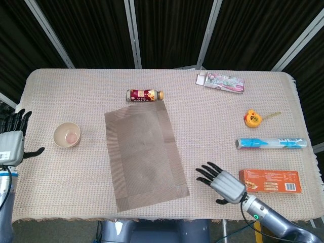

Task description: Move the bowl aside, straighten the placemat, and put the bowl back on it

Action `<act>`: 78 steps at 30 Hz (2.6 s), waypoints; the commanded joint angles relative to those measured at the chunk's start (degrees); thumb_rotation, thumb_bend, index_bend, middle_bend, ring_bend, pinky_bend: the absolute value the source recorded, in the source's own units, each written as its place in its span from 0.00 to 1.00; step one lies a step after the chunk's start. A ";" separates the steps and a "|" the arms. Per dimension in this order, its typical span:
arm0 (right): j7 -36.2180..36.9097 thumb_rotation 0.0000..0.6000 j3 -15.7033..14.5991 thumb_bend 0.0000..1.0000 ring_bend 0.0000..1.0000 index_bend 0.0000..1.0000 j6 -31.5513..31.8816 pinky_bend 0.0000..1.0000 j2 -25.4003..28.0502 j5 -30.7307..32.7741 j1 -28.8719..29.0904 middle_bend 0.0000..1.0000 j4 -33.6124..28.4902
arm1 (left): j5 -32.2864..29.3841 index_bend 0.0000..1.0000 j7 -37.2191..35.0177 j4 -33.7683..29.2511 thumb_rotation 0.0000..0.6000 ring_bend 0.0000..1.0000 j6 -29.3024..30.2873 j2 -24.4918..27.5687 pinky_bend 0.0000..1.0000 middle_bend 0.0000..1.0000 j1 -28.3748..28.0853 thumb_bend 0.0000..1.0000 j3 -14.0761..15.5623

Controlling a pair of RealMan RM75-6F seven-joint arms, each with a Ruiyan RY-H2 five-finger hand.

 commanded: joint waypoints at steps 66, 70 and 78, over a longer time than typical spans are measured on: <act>-15.89 1.00 -0.79 0.17 0.00 0.25 -4.86 0.00 -16.57 9.06 7.22 0.08 4.47 | 2.01 0.00 -1.83 -1.78 1.00 0.00 -2.62 1.88 0.00 0.00 1.24 0.09 2.13; -15.42 1.00 -0.16 0.18 0.00 0.25 -4.88 0.00 -18.06 9.76 7.50 0.08 5.92 | 2.05 0.00 -1.83 -1.75 1.00 0.00 -2.57 1.92 0.00 0.00 1.28 0.09 2.14; -15.31 1.00 0.77 0.22 0.00 0.25 -4.51 0.00 -20.01 10.43 8.16 0.09 8.01 | 2.20 0.00 -2.35 -1.79 1.00 0.00 -2.61 2.19 0.00 0.00 1.34 0.09 2.10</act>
